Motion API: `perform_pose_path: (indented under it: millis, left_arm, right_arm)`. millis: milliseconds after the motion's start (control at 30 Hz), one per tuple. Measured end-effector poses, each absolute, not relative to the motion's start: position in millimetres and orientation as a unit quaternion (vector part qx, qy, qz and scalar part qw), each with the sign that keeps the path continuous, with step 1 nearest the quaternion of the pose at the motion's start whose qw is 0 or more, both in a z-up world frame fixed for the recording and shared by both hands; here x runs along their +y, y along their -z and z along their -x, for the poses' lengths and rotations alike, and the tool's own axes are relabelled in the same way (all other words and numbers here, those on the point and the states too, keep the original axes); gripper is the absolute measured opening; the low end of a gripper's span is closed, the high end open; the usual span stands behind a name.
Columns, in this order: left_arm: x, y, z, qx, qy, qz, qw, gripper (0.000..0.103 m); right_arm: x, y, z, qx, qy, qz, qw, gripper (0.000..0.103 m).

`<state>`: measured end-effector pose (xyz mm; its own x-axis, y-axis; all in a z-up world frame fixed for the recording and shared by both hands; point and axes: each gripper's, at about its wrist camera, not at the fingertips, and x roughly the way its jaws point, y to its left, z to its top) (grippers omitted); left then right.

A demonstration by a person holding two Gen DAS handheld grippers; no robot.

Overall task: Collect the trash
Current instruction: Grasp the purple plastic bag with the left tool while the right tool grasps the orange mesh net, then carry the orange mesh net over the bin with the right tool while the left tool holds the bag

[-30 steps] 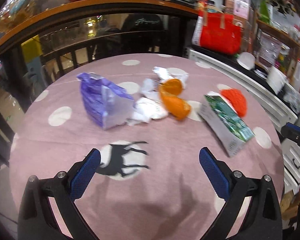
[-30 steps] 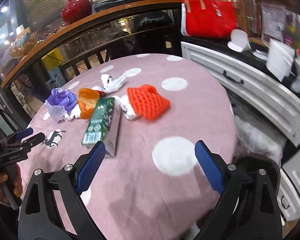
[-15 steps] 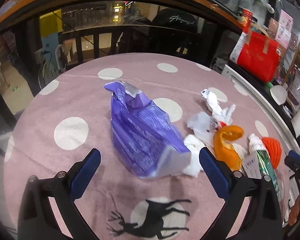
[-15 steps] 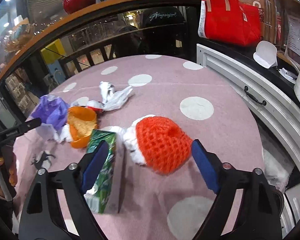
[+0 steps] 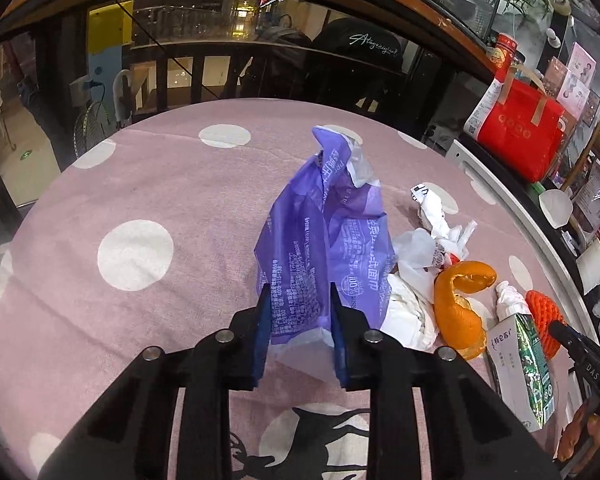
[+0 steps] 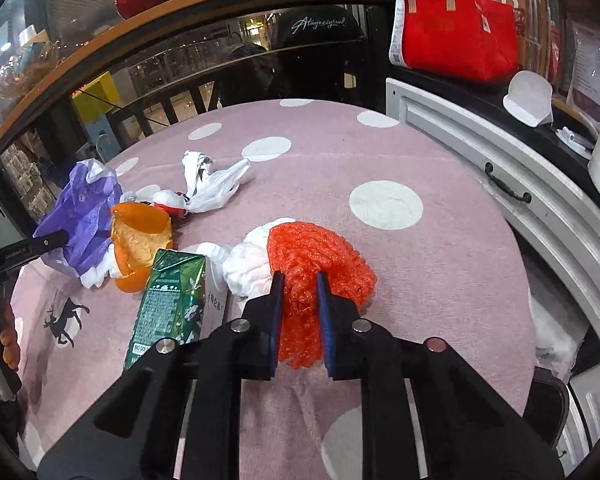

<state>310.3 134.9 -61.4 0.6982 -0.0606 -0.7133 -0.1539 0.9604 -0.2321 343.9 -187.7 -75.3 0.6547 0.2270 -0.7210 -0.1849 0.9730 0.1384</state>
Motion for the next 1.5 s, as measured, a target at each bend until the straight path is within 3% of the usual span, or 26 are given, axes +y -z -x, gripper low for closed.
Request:
perform_pose_path:
  millis: [167, 600, 1500]
  left_arm:
    - [140.0, 48.8, -293.0, 0.366, -0.027, 0.141, 0.919, 0.016]
    - [128.2, 14.3, -235.2, 0.312, 0.001, 0.145, 0.939, 0.016]
    - [5.3, -6.7, -163.6, 0.276, 0.146, 0.088, 0.946, 0.016]
  right_arm:
    - [-193.1, 66.7, -330.0, 0.387, -0.113, -0.034, 0.914, 0.017]
    - [-203.9, 40.7, -277.4, 0.355, -0.111, -0.031, 0.928, 0.017]
    - [-288.3, 24.7, -156.1, 0.334, -0.044, -0.075, 0.938, 0.017]
